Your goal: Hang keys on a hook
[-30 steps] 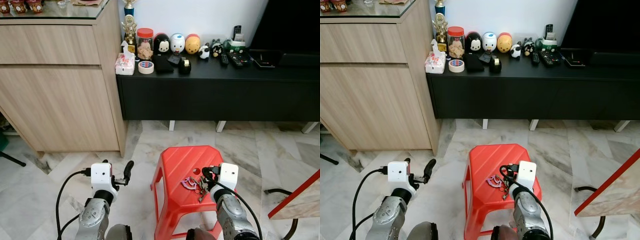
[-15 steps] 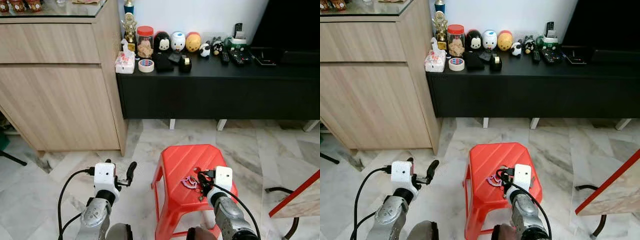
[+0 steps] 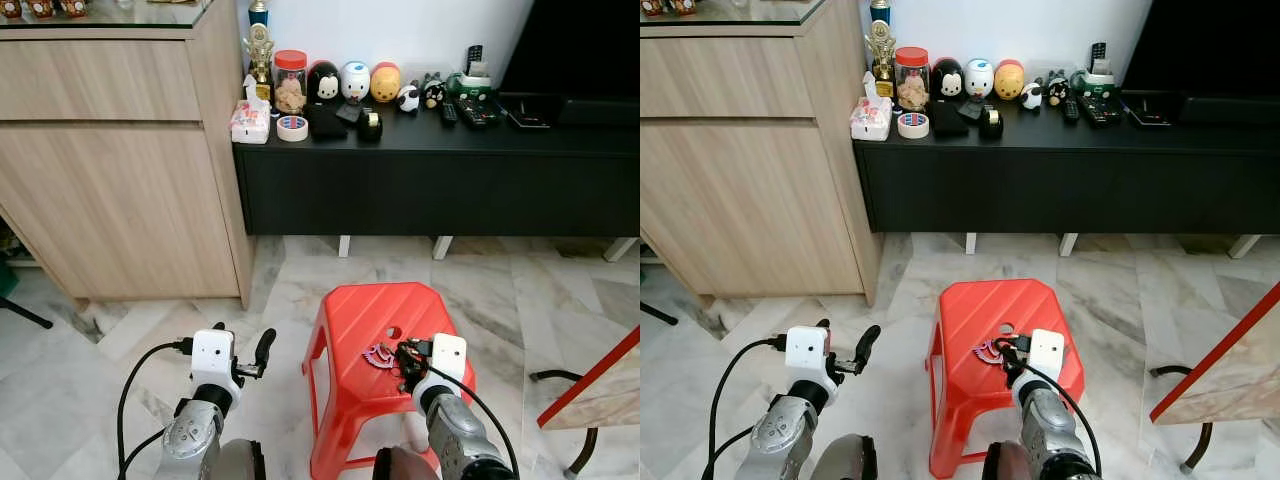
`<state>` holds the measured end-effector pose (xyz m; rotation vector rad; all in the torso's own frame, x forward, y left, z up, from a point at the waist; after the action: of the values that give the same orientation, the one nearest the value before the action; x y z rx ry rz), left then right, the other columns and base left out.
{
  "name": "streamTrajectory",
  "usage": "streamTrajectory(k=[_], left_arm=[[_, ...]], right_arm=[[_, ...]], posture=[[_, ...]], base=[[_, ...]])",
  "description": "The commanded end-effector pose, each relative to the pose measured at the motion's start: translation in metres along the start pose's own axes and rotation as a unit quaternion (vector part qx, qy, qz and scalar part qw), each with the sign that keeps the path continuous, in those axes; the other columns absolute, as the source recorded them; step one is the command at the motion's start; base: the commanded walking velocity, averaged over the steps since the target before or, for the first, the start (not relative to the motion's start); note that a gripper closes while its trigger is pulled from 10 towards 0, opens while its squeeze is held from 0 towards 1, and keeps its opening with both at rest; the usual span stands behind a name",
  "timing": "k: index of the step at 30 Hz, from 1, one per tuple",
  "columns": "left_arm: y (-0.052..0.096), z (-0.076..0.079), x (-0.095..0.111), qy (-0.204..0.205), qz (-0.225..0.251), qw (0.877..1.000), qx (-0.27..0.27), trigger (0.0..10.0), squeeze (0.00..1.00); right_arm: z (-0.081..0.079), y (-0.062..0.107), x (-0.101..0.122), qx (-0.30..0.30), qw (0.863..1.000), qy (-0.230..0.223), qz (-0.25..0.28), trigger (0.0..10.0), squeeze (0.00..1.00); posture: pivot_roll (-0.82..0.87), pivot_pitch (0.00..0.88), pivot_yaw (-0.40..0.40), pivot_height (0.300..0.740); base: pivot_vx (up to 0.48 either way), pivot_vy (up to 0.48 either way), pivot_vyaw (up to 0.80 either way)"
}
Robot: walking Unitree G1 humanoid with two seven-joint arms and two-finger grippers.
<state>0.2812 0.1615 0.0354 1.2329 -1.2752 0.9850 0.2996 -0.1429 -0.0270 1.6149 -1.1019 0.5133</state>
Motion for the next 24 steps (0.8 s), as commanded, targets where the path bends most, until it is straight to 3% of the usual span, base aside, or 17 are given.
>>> streamTrajectory(k=[1, 8, 13, 14, 16, 21, 24], left_arm=[[-0.0009, 0.0029, 0.0034, -0.011, 0.006, 1.000, -0.008, 10.0, 0.00], [-0.0001, 0.0023, 0.0034, -0.012, 0.007, 1.000, -0.006, 10.0, 0.00], [0.0000, 0.0012, 0.0040, -0.012, 0.008, 1.000, -0.004, 10.0, 0.00], [0.0003, 0.0017, 0.0038, -0.012, 0.008, 1.000, -0.004, 10.0, 0.00], [0.0003, 0.0018, 0.0037, -0.012, 0.007, 1.000, -0.004, 10.0, 0.00], [0.0019, 0.0035, 0.0030, -0.011, 0.006, 1.000, -0.006, 10.0, 0.00], [0.0033, 0.0038, 0.0028, -0.011, 0.006, 1.000, -0.006, 10.0, 0.00]], right_arm=[[0.0008, -0.0024, 0.0047, -0.015, 0.999, -0.036, -0.002, 10.0, 0.00], [0.0010, -0.0048, 0.0077, -0.025, 0.996, -0.081, -0.011, 10.0, 0.00], [0.0034, -0.0051, 0.0087, -0.033, 0.996, -0.081, -0.013, 10.0, 0.00], [0.0035, -0.0053, 0.0099, -0.033, 0.998, -0.055, -0.011, 10.0, 0.00], [0.0033, -0.0053, 0.0105, -0.032, 0.998, -0.046, -0.009, 10.0, 0.00], [0.0064, -0.0038, 0.0094, -0.039, 0.997, -0.064, 0.002, 10.0, 0.00], [0.0082, -0.0032, 0.0070, -0.044, 0.998, -0.042, -0.005, 10.0, 0.00]], posture=[[0.10, 0.053, -0.069, 0.609], [0.11, 0.058, -0.068, 0.609], [0.11, 0.065, -0.070, 0.609], [0.11, 0.073, -0.068, 0.600], [0.11, 0.073, -0.068, 0.595], [0.11, 0.091, -0.067, 0.585], [0.12, 0.104, -0.067, 0.585]], base=[[0.000, 0.000, 0.00], [0.000, 0.000, 0.00], [0.000, 0.000, 0.00], [0.000, 0.000, 0.00], [0.000, 0.000, 0.00], [0.000, 0.000, 0.00], [0.000, 0.000, 0.00]])
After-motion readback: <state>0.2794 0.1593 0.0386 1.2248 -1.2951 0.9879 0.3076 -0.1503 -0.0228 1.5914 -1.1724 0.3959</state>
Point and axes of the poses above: a point about 5 cm out from each wrist's last joint towards the gripper, its own y axis pointing back from the gripper into the wrist, its own x axis along the axis of the wrist's last joint, z = x × y, the point moved 2 cm from there along -y, pointing out of the wrist towards the gripper, and after that the axes turned 6 degrees about -y, right-handed, at the moved point
